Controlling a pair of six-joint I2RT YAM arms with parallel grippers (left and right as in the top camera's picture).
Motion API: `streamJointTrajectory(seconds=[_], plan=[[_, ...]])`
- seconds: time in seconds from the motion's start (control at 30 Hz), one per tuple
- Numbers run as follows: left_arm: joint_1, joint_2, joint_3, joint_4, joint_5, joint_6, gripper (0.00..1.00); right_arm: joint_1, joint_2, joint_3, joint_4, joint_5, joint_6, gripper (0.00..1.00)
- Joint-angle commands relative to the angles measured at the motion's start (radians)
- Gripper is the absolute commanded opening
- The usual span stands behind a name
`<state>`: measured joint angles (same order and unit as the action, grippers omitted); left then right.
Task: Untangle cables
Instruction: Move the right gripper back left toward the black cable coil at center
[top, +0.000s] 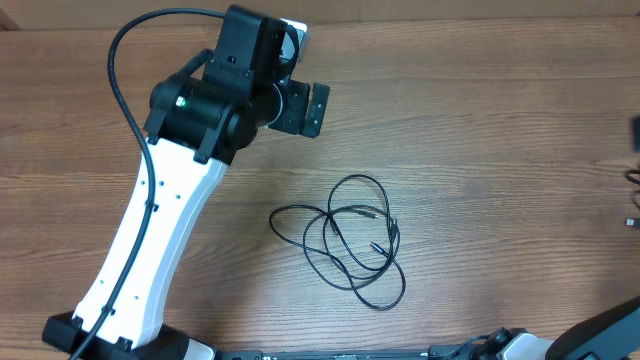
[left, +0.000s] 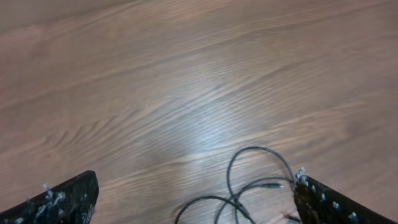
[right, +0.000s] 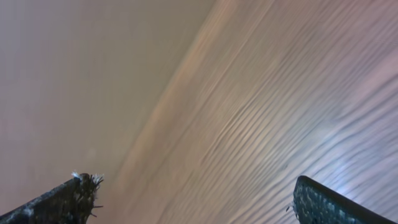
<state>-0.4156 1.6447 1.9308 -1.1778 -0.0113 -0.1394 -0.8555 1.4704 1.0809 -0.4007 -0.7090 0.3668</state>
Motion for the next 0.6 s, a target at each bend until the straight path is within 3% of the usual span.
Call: streamJointTrajectory(seconds=[0.0,0.3,0.57], plan=[[0.063,0.035,0.013,-0.002,-0.051,-0.089,1.00,0.105,-0.011,0.027,-0.065,-0.010,-0.121,1.00],[0.204,0.087,0.013,-0.008,-0.047,-0.100,1.00,0.376,-0.011,0.027,-0.268,-0.009,-0.167,1.00],[0.245,0.116,0.013,-0.016,-0.048,-0.069,1.00,0.643,-0.011,0.027,-0.320,0.034,-0.167,1.00]])
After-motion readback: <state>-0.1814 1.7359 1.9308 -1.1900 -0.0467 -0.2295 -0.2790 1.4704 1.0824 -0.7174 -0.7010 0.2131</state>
